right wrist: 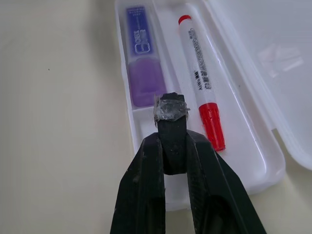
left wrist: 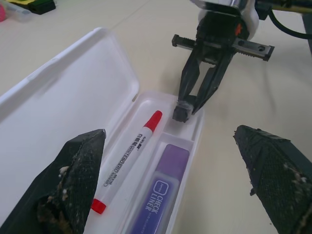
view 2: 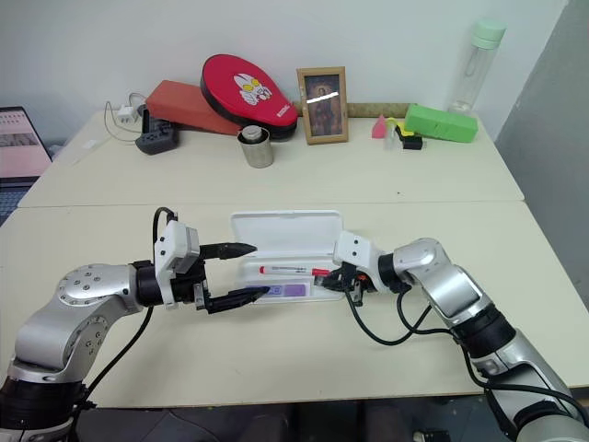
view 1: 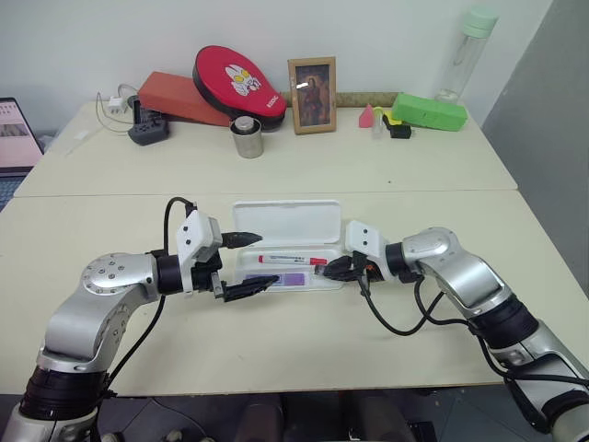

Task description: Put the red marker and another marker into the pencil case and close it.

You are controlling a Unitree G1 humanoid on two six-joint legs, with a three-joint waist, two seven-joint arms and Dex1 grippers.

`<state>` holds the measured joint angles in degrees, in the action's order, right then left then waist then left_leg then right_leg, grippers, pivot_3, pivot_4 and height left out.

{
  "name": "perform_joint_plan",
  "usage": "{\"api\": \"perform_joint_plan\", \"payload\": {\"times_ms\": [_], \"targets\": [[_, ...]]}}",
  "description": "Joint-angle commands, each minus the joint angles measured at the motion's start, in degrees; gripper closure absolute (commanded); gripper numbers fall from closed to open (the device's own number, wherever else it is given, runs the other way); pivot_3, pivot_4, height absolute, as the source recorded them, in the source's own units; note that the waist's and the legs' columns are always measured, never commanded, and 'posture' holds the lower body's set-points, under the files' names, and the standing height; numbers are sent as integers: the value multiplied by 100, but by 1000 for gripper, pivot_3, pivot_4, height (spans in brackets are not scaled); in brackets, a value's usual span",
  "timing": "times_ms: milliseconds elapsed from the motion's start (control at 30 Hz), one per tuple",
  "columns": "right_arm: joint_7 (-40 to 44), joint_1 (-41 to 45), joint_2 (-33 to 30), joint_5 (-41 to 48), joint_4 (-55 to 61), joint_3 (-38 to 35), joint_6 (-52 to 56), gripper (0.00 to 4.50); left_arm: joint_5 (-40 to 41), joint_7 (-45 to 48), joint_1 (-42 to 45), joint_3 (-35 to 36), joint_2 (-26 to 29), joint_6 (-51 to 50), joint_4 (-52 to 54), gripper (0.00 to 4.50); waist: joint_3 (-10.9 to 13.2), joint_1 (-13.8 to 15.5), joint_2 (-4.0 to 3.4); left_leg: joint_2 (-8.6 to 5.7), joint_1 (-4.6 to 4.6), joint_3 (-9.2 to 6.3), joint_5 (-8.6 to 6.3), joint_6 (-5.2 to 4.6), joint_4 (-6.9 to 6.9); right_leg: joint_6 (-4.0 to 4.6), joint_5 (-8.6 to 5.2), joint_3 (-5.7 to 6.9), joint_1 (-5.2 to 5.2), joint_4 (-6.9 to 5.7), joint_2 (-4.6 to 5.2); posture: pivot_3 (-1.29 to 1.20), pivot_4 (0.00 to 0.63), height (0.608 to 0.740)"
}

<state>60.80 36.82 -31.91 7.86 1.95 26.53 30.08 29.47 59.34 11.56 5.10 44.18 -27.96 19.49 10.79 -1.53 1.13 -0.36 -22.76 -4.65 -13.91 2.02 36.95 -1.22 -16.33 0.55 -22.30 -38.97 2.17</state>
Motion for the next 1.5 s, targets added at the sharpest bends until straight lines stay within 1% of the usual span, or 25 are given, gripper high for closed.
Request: {"api": "perform_joint_plan", "payload": {"times_ms": [33, 100, 167, 200, 233, 300, 367, 400, 467, 633, 733, 800, 867, 1000, 1100, 1133, 1233, 1333, 1367, 1400, 1467, 1500], "targets": [[232, 216, 42, -97, -102, 29, -268, 4229, 165, -207, -53, 235, -12, -52, 362, 0, 0, -4, 0, 1, 1, 1, 0, 0, 0, 0, 0, 0, 0, -1, -2, 0, 150, 740], [249, 263, 93, -127, -191, 11, -306, 4229, 174, -265, -61, 230, -15, -63, 387, 0, 0, -6, 0, 2, 3, 1, 0, 0, 0, 0, 0, -1, 0, -2, -2, 0, 150, 740], [278, 299, 147, -163, -268, 0, -352, 3526, 188, -314, -60, 212, -14, -74, 412, 0, 0, -6, 0, 2, 3, 0, 0, 0, 0, 0, 0, -1, 0, -2, -2, 0, 150, 740], [284, 309, 168, -178, -291, -9, -364, 3426, 196, -330, -60, 205, -11, -77, 421, 0, 0, -8, 0, 2, 4, 1, 0, 0, 0, 0, 0, -1, 0, -2, -2, 0, 150, 740], [285, 335, 200, -189, -322, -25, -378, 3103, 195, -344, -52, 193, -10, -77, 426, 0, 0, -10, 0, 2, 4, 1, 0, 0, 0, 0, 0, -1, 0, -3, -3, 0, 150, 740], [283, 378, 259, -191, -347, -73, -381, 2609, 191, -363, -34, 175, -9, -76, 428, 0, 0, -10, 0, 2, 4, 1, 0, 0, 0, 0, 0, -1, 0, -3, -3, 0, 150, 740], [289, 408, 302, -163, -344, -127, -371, 2264, 180, -379, -15, 152, -3, -70, 423, 0, 0, -10, 0, 2, 4, 1, 0, 0, 0, 1, 0, -1, 0, -3, -3, 0, 150, 740], [298, 415, 314, -152, -341, -145, -369, 1963, 174, -387, -8, 140, 2, -64, 420, 0, 0, -10, 0, 2, 4, 1, 0, 0, 0, 0, 0, -1, 0, -3, -3, 0, 150, 740], [302, 428, 322, -171, -343, -179, -378, 1681, 179, -399, 46, 108, -7, -68, 404, 0, 0, -9, 0, 2, 4, 1, 0, 0, 0, 1, 0, -1, 0, -3, -3, 0, 150, 740], [301, 452, 337, -152, -304, -270, -345, 608, 186, -378, 100, 88, 2, -63, 368, 0, 0, -9, 0, 1, 4, 1, 0, 0, 0, 1, 0, -1, 0, -3, -2, 0, 150, 740], [410, 454, 302, 69, -68, -445, -263, 6, 246, -383, 78, 193, 38, -104, 390, 0, 0, -10, 0, 2, 4, 2, 0, 0, 0, 0, 0, -1, 0, -3, -2, 0, 150, 740], [501, 498, 286, 313, 120, -646, -146, 6, 343, -429, 25, 350, 57, -168, 421, 0, 0, -10, -1, 2, 4, 1, 0, 0, 0, 1, 0, -1, 0, -3, -2, 0, 150, 740], [638, 750, 282, 695, 222, -990, 46, 6, 721, -552, -113, 825, 26, -354, 509, 0, 1, -16, -1, 2, 4, 0, 0, 0, 0, 1, 0, -2, 0, -3, -2, 0, 150, 740], [762, 1223, 344, 1064, -2, -1321, 187, 6, 1095, -704, -269, 1394, 73, -551, 595, 0, 5, -32, -4, 6, 6, -1, 0, 0, 0, 1, 1, -4, -4, -7, -1, 0, 150, 740], [374, 2042, 760, 958, -1169, -1583, -80, 6, 1404, -913, -351, 1911, 74, -718, 610, 0, 5, -50, -4, 8, 12, 1, 0, 0, -1, 1, 1, -5, 0, -6, -1, 0, 150, 740], [132, 2348, 884, 722, -1756, -1541, -249, 6, 1463, -980, -380, 2030, 70, -746, 615, 0, 5, -52, -4, 9, 15, 6, 0, 0, -2, 2, 1, -11, -1, -7, -1, 0, 150, 740], [-235, 2986, 1138, 239, -3146, -1414, -683, 6, 1602, -1129, -429, 2226, 57, -816, 668, 0, 5, -46, -4, 7, 20, 8, 1, 1, -6, 7, 4, -9, -2, -10, -4, 0, 150, 740], [-629, 3513, 1360, -249, -4432, -1266, -1123, 490, 1985, -1358, -411, 2541, -35, -903, 774, 0, 4, -22, -3, 6, 16, 11, 0, 2, -8, 8, 4, -11, -2, -4, -4, 0, 150, 740], [-685, 3630, 1415, -359, -4738, -1256, -1271, 736, 2069, -1418, -425, 2608, -37, -923, 804, 0, 4, -19, -3, 5, 8, 12, 0, 2, -6, 8, 4, -10, -5, 0, -3, 0, 150, 740], [-698, 3706, 1451, -419, -4941, -1263, -1385, 919, 2117, -1458, -440, 2639, -28, -935, 823, 0, 4, -16, -3, 4, 4, 10, 0, 3, -4, 8, 4, -10, -7, 0, -1, 0, 150, 740], [-668, 3821, 1527, -542, -5305, -1241, -1613, 1450, 2117, -1510, -570, 2698, 7, -927, 868, 0, 4, -16, -3, 1, -4, 10, 1, 3, -4, 8, 5, -11, -11, 2, 3, 0, 150, 740], [-644, 3855, 1559, -595, -5433, -1228, -1691, 1607, 2097, -1525, -636, 2716, 22, -914, 887, 0, 4, -22, -4, 1, -4, 11, 1, 3, -4, 8, 5, -11, -11, 2, 3, 0, 150, 740]]}}
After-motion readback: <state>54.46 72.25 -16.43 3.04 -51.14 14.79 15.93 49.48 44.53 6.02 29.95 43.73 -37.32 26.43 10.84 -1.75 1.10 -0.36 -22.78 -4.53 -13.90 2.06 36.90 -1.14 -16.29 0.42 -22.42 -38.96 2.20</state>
